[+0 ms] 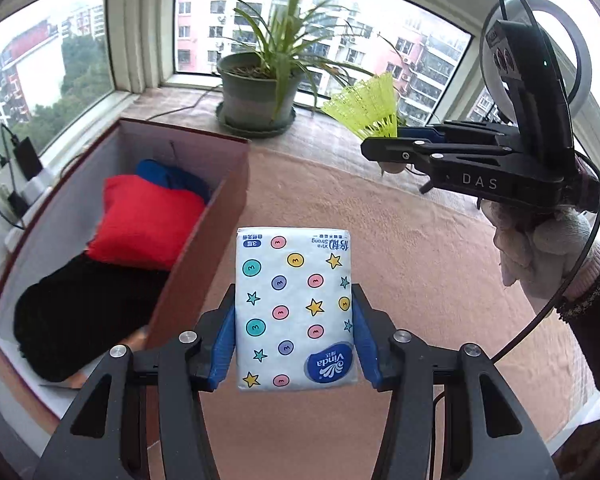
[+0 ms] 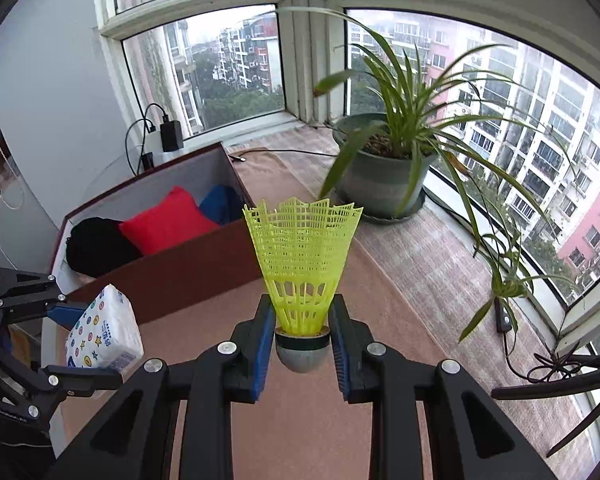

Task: Organize soft objects
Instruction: 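Carry tissue pack and shuttlecock into the box and open both grippers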

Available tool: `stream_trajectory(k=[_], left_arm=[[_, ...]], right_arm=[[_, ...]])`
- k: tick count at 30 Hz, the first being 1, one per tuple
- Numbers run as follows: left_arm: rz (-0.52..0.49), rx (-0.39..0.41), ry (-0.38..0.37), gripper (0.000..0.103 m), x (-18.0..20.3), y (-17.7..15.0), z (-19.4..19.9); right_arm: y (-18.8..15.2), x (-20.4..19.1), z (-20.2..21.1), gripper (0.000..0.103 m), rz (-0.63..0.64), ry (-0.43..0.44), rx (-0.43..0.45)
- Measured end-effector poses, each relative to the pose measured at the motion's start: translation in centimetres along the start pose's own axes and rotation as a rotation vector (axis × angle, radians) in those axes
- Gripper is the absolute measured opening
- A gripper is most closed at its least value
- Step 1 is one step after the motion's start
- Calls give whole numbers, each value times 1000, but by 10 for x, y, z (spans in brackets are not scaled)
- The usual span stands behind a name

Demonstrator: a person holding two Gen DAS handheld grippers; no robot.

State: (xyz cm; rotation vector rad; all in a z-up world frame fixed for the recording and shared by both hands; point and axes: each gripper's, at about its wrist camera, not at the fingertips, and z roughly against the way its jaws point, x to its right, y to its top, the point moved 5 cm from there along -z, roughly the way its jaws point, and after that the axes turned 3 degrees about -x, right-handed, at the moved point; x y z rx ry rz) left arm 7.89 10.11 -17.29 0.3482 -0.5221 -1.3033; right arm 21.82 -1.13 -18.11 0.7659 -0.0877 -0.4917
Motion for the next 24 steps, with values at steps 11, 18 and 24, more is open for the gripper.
stream_trajectory(k=[11, 18, 24], left_arm=[[156, 66, 161, 50, -95, -14, 45], [204, 54, 195, 50, -120, -29, 45], [221, 34, 190, 51, -129, -34, 35]], right_arm=[[64, -80, -27, 24, 115, 69, 24], [89, -107, -69, 24, 138, 56, -23], [91, -119, -100, 24, 140, 34, -82]])
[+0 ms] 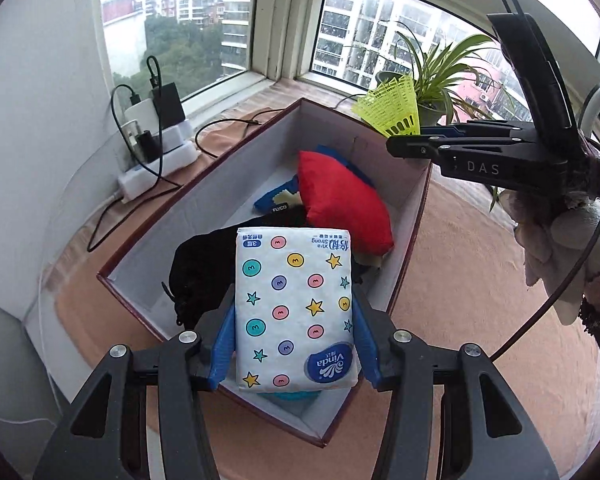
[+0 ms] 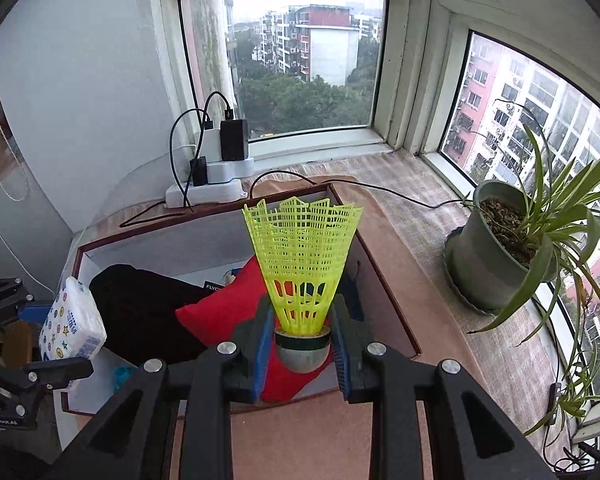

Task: Organize soft objects
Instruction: 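Carry tissue pack and shuttlecock into the box and open both grippers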

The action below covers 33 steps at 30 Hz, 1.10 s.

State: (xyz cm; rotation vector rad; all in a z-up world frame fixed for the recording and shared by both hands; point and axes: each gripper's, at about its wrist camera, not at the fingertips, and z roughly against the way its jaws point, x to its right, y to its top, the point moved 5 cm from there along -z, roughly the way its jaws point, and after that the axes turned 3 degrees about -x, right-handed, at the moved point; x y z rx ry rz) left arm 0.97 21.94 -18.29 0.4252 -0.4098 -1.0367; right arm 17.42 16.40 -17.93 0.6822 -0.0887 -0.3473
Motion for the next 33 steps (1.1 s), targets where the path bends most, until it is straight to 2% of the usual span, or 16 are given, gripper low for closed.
stream_trajectory(k=[6, 8, 9, 10, 23, 26, 33], left_arm=[[-4, -6, 8, 54, 1, 2, -3], [4, -2, 11, 58, -1, 3, -2], [7, 4, 9, 62, -1, 4, -1], [10, 8, 9, 65, -2, 5, 0], [22, 69, 7, 65, -2, 6, 27], [13, 85, -11, 65, 4, 4, 37], [-40, 133, -43, 65, 28, -1, 64]], right_arm=[[-1, -5, -11, 27, 1, -9, -31], [-1, -6, -10, 40, -1, -14, -24], [0, -7, -8, 53, 0, -16, -15], [1, -8, -5, 61, 3, -16, -4], [-5, -6, 39, 65, -55, -21, 62], [-13, -4, 57, 65, -91, -25, 88], [-51, -5, 108, 66, -147, -98, 135]])
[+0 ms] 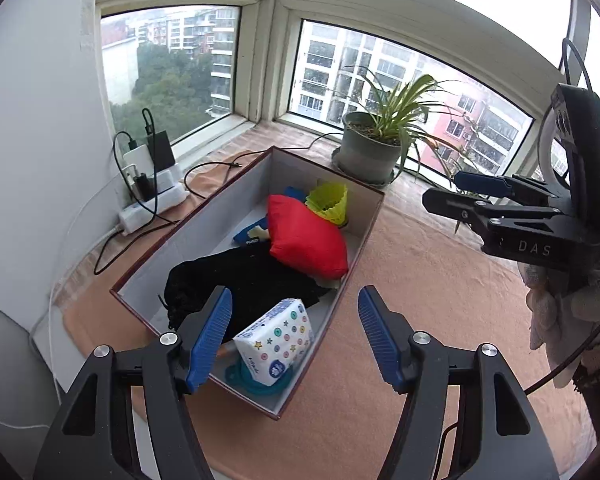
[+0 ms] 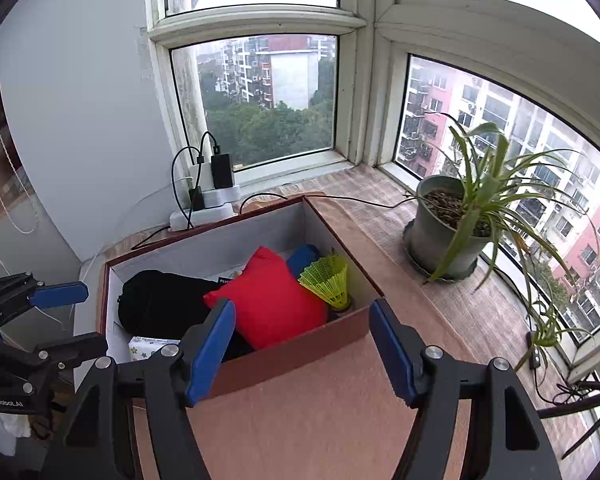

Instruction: Organize soft objects

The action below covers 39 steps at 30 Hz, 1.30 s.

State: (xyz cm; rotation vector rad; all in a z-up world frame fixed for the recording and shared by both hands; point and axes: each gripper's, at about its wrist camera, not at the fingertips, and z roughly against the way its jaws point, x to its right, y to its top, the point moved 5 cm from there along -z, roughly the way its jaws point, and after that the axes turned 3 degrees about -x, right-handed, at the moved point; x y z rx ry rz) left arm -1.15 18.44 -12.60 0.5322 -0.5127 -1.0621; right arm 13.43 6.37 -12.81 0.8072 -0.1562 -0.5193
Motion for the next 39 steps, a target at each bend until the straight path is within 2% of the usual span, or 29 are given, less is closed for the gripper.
stream_trajectory(k=[4, 8, 10, 13, 17, 18, 19, 22, 25, 30, 39], left_arm=[[-37, 30, -9, 65, 16, 0, 14], [-70, 53, -20, 66, 31, 1, 26], [-89, 68, -18, 72, 39, 1, 31], [-122, 100, -14, 73, 51, 1, 41], [-143, 137, -45, 74, 67, 3, 55], [-152, 144, -55, 79, 71, 3, 58], [-161, 151, -69, 82, 76, 3, 62], [-182, 171, -96, 82, 89, 3, 69], [-199, 183, -102, 82, 100, 4, 72], [-212, 183, -124, 82, 116, 4, 69], [-255, 159, -130, 82, 142, 2, 58]], right_arm=[[-22, 5, 33, 72, -37, -43, 24], [-45, 11, 66, 72, -86, -110, 41], [-57, 14, 83, 72, -108, -145, 53], [-73, 16, 109, 73, -142, -197, 76], [-93, 18, 144, 80, -199, -263, 123], [-97, 19, 152, 81, -216, -278, 133], [-102, 21, 159, 82, -234, -295, 139], [-115, 27, 179, 83, -296, -331, 165], [-124, 33, 196, 88, -339, -372, 188], [-140, 39, 215, 88, -363, -436, 213], [-167, 61, 229, 88, -441, -465, 221]])
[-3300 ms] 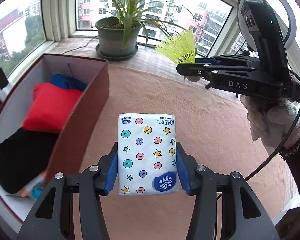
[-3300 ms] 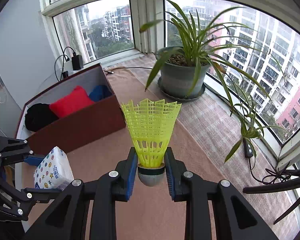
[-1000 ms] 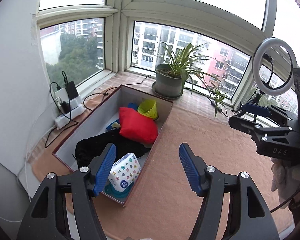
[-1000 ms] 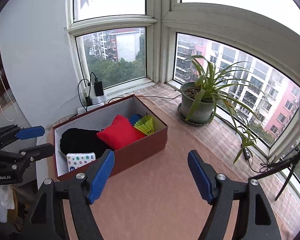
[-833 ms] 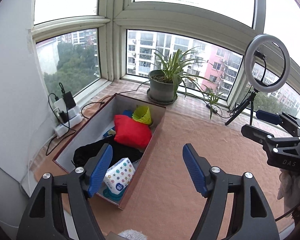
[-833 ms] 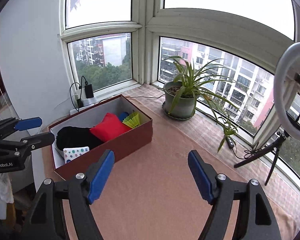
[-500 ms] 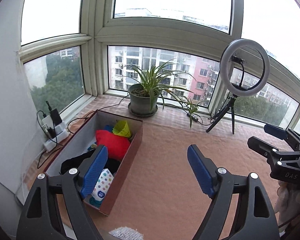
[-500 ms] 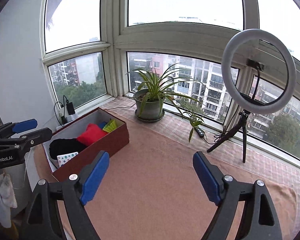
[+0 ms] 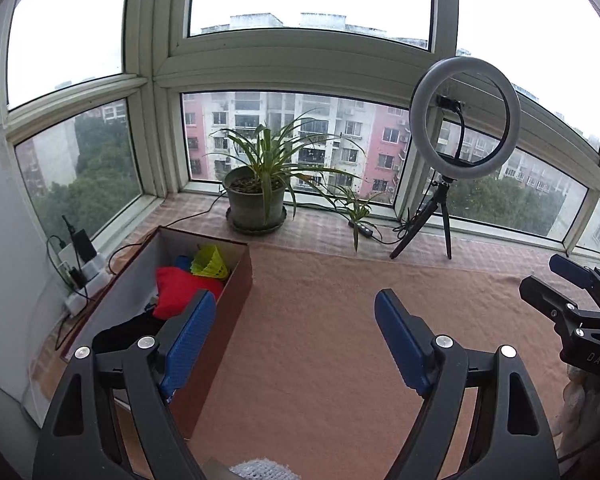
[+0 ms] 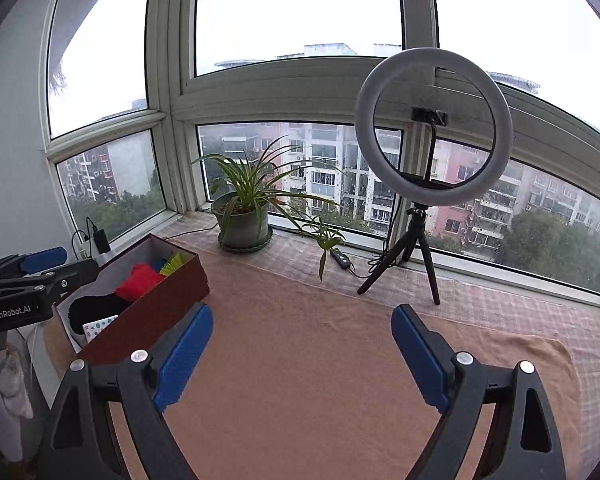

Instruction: Organize soft objects

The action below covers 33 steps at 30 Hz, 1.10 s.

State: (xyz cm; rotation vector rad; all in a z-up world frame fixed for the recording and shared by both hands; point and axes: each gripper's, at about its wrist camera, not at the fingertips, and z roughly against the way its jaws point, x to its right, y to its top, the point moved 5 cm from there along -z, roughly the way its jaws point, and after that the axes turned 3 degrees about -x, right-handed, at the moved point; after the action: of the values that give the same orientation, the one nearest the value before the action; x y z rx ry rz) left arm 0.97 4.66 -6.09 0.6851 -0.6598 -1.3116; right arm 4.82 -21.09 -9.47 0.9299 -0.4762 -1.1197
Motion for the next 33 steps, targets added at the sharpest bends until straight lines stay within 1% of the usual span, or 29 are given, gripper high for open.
stream_trajectory(k=[7, 17, 33], left_arm=[[0, -1, 7, 82, 4, 1, -2], [20, -19, 29, 82, -2, -5, -5], [48, -32, 44, 82, -10, -12, -3]], right_arm=[[-3, 6, -5, 88, -12, 10, -12], [-3, -7, -16, 88, 13, 47, -31], [-7, -20, -26, 88, 35, 75, -54]])
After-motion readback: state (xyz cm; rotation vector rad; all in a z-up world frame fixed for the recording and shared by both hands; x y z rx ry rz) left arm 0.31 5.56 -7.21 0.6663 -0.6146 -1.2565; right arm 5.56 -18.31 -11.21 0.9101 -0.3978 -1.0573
